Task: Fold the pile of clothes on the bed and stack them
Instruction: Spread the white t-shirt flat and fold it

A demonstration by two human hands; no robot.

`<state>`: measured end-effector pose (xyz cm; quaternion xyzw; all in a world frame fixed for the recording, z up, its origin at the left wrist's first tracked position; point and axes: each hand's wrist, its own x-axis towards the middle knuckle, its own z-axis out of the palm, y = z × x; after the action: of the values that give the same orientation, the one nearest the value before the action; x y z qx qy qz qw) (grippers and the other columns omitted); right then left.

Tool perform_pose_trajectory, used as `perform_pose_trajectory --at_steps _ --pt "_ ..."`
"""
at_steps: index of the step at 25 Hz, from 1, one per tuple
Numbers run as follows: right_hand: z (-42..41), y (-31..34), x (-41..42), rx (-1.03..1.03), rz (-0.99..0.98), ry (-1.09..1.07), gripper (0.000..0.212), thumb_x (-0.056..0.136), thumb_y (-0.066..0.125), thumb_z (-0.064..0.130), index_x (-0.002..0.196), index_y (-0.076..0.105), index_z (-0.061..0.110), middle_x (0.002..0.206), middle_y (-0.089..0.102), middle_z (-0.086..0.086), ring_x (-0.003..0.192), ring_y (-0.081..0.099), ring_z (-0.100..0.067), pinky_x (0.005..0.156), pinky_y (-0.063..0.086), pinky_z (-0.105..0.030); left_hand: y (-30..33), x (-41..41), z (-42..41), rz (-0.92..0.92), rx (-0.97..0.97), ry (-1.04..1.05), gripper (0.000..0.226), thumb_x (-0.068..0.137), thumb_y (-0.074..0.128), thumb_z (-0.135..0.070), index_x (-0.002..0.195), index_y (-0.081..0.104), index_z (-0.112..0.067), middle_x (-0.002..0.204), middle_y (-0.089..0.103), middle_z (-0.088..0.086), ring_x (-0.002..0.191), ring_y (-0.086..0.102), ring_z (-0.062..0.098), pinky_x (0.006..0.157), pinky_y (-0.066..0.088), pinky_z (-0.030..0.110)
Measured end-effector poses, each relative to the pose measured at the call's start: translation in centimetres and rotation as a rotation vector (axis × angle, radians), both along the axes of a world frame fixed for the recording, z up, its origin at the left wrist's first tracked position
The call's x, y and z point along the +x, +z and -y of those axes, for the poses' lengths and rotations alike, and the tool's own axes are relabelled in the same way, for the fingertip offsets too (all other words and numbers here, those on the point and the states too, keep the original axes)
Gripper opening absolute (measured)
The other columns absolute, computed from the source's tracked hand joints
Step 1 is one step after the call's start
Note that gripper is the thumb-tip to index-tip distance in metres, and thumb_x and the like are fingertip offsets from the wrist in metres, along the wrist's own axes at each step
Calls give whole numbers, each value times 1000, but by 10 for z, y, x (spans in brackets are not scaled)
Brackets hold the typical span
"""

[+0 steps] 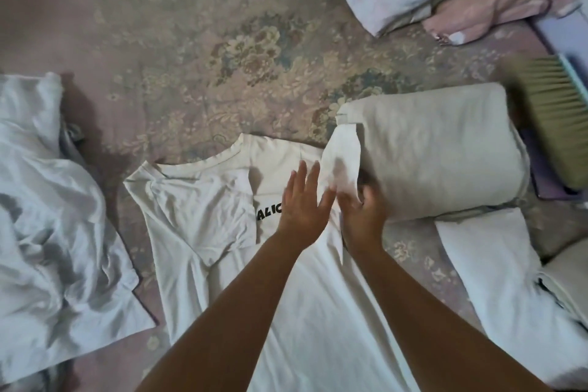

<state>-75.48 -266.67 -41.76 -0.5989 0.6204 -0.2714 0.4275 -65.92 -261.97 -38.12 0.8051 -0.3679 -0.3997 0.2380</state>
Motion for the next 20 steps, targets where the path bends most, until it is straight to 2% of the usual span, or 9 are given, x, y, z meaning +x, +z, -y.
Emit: perform_pose_trajectory --at_steps 2,4,6,8,11,13,16,18,20 --pt "-11 -1 12 -297 -44 325 20 78 65 21 90 66 5 104 63 -10 99 58 -26 85 47 -42 23 13 18 -521 -52 386 74 93 51 -47 151 11 -26 153 28 3 138 33 21 106 34 31" --pt "-24 4 34 -404 15 563 27 80 64 6 107 65 1 115 60 -12 108 56 -24 90 47 -39 32 34 22 -558 -5 605 77 85 67 -41 147 25 -22 129 56 3 106 60 18 70 54 26" --pt "-42 1 57 -458 64 734 32 83 58 2 114 63 -2 124 59 -17 119 54 -30 97 45 -45 26 60 9 -421 -20 792 38 87 67 -25 121 55 -14 92 64 0 79 62 12 52 48 18" --pt "-58 -7 65 -505 9 864 32 80 54 7 110 64 3 133 56 -16 126 49 -30 103 41 -41 17 91 -15 -350 25 955 14 94 55 -14 104 63 -10 79 59 -2 67 60 8 53 45 17" --pt "-68 -22 59 -496 -72 946 33 81 49 15 109 66 8 134 55 -16 124 50 -28 100 41 -36 -15 119 -57 -286 201 1003 31 100 45 -22 124 52 -5 110 59 9 100 57 25 83 49 35" --pt "-57 -31 56 -436 -144 881 36 84 48 10 116 64 4 134 54 -18 124 49 -28 102 40 -37 -31 119 -75 -282 178 982 37 99 43 -40 117 53 -8 111 57 11 104 55 29 93 45 38" --pt "-27 -39 70 -278 -205 698 39 89 46 2 127 55 -3 132 53 -24 123 50 -37 102 42 -43 -39 113 -78 -55 82 919 30 93 56 -33 99 55 -4 94 56 10 96 56 29 76 38 27" --pt "-3 -37 84 -246 -239 652 41 91 45 -1 132 50 -3 133 51 -24 123 49 -39 103 39 -41 -36 114 -79 89 -12 1003 13 94 47 -17 89 51 -5 86 55 7 88 54 28 68 30 23" --pt "26 -32 100 -300 -372 738 45 93 45 -2 137 47 4 140 46 -21 128 43 -38 105 37 -43 -35 122 -89 159 -26 1103 12 95 41 -18 93 50 -9 94 58 7 87 52 26 71 33 27"
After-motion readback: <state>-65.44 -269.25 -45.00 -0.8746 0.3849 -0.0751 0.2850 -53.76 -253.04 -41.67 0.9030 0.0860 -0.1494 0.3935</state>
